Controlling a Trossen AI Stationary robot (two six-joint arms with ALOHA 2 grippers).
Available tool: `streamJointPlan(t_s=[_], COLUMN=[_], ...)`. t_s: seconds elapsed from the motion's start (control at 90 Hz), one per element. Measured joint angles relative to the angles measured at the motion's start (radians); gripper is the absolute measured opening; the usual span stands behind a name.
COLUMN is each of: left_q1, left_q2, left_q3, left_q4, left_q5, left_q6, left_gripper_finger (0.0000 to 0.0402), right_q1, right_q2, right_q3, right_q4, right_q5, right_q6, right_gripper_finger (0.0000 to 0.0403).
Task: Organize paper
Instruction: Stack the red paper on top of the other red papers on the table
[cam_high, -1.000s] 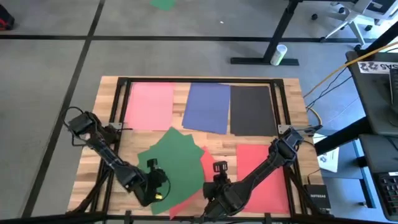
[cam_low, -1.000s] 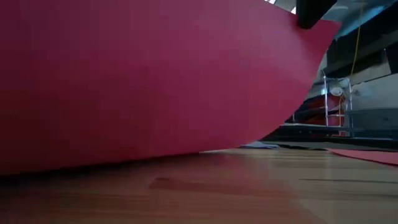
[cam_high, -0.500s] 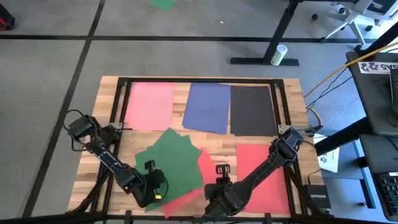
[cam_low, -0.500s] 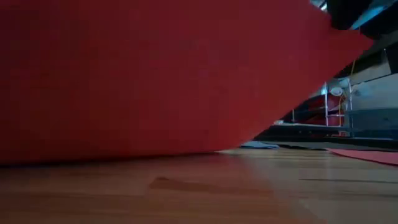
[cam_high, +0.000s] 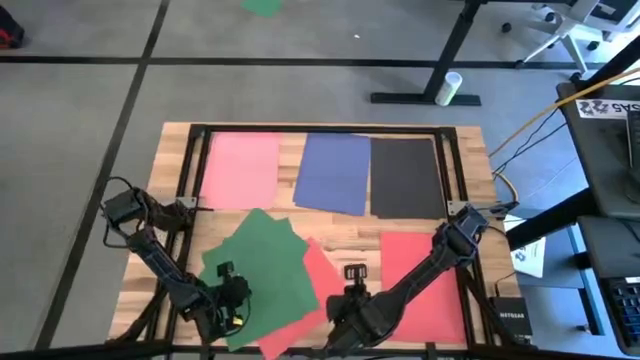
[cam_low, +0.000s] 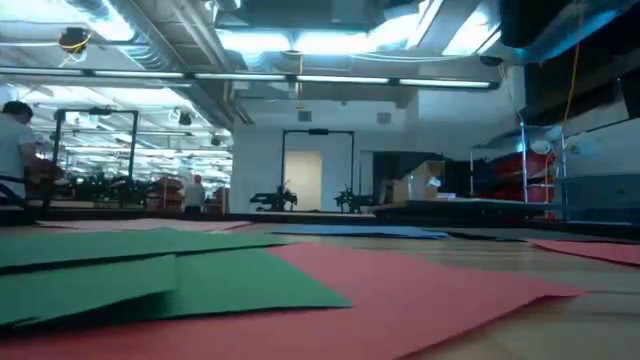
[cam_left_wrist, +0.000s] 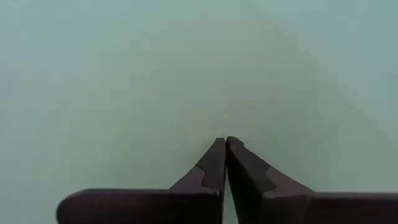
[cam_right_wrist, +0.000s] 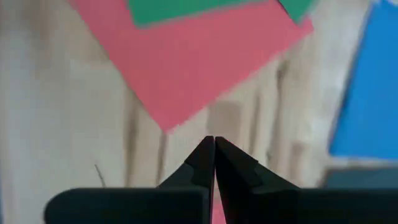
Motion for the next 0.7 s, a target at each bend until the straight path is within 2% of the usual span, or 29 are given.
streamJointPlan(t_s=[0.111,0.211,0.444,0.578,0.7], left_q1=[-0.001,-0.001,-0.001,0.000,0.000], left_q2=[0.000,0.000,0.000,0.001,0.001], left_q3=[-0.001,-0.001,-0.001,-0.002,-0.002], left_q4=[0.002,0.003,0.006,0.008,0.011], left_q5=[-0.005,-0.006,-0.007,-0.008,-0.010], left_q6=[0.000,0.000,0.000,0.002,0.004], left_gripper_finger=[0.0000,0.0000,0.0000,0.0000,0.0000], right_q1=[0.006,0.007,0.023,0.040,0.044], right_q2=[0.038,0.087,0.182,0.203,0.220], right_q3=[0.000,0.000,-0.001,0.000,-0.006], right_q4=[0.110,0.117,0.156,0.205,0.220], right_q5=[-0.038,-0.063,-0.096,-0.023,0.046], right_q6=[-0.079,-0.103,-0.129,-0.139,-0.140], right_gripper_finger=[0.0005,0.0024,0.0115,0.0164,0.0187])
